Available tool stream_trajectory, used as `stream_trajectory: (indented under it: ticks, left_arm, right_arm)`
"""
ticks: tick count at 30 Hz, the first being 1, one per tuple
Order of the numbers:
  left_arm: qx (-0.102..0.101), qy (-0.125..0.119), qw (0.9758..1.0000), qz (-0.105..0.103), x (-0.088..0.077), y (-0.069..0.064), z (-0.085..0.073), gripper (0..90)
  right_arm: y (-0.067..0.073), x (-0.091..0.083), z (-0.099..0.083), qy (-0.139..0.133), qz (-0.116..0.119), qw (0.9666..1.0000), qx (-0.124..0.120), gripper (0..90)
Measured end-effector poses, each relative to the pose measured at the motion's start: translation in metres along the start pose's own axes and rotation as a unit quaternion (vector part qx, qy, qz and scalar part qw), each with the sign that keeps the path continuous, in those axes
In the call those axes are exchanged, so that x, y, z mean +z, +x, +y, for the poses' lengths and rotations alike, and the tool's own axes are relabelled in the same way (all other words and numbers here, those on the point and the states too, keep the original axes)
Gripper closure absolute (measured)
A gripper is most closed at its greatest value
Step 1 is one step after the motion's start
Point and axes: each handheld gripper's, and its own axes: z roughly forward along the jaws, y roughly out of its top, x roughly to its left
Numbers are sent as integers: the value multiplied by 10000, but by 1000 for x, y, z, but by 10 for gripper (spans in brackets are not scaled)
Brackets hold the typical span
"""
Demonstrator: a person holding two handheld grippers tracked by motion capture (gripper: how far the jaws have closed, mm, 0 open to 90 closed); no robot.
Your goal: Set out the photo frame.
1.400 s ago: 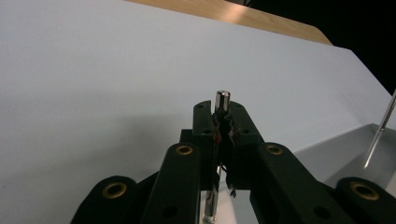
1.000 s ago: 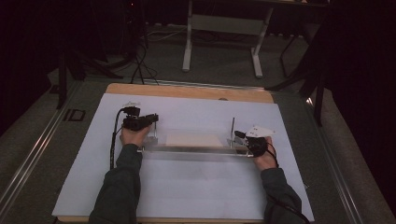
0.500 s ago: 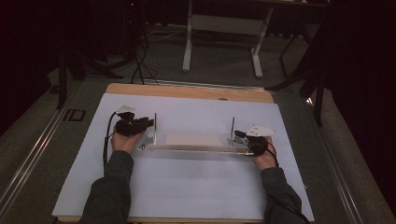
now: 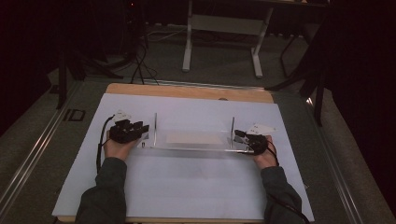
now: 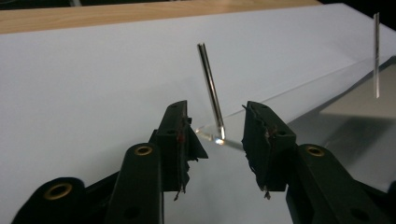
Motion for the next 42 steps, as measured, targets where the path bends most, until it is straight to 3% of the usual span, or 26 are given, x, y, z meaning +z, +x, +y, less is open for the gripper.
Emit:
stream_trajectory:
  ticks: [8, 11, 13, 15, 20, 25, 31, 35, 42]
  left_arm:
    - [102, -31, 9999, 93, -9, 0, -14, 563]
    - [207, -97, 9997, 18, -11, -4, -17, 549]
    - [316, -7, 9995, 23, -10, -8, -18, 545]
    - [361, 66, 9993, 69, -10, -10, -18, 545]
    - [389, 8, 9992, -42, -12, -13, -19, 528]
    - [829, -141, 9964, -104, -11, -25, -16, 512]
    - [1106, -196, 9936, -153, -6, -36, -11, 483]
    - [1260, -267, 9916, -157, -3, -40, -10, 461]
    - [1330, -358, 9903, -203, 0, -43, -7, 449]
  right_arm:
    - [-1, 0, 2, 38, 15, 10000, 43, 440]
    - [-2, 0, 3, 49, 27, 10000, 64, 440]
    - [-2, 0, 3, 59, 37, 9999, 90, 440]
    - [-2, 0, 4, 69, 38, 9999, 110, 440]
    - [-4, 0, 6, 74, 48, 9998, 162, 440]
    - [-5, 0, 7, 83, 67, 9998, 197, 440]
    - [-4, 0, 7, 121, 73, 9997, 181, 439]
    - [-5, 0, 7, 113, 75, 9997, 193, 439]
    - [-6, 1, 9, 103, 95, 9996, 242, 439]
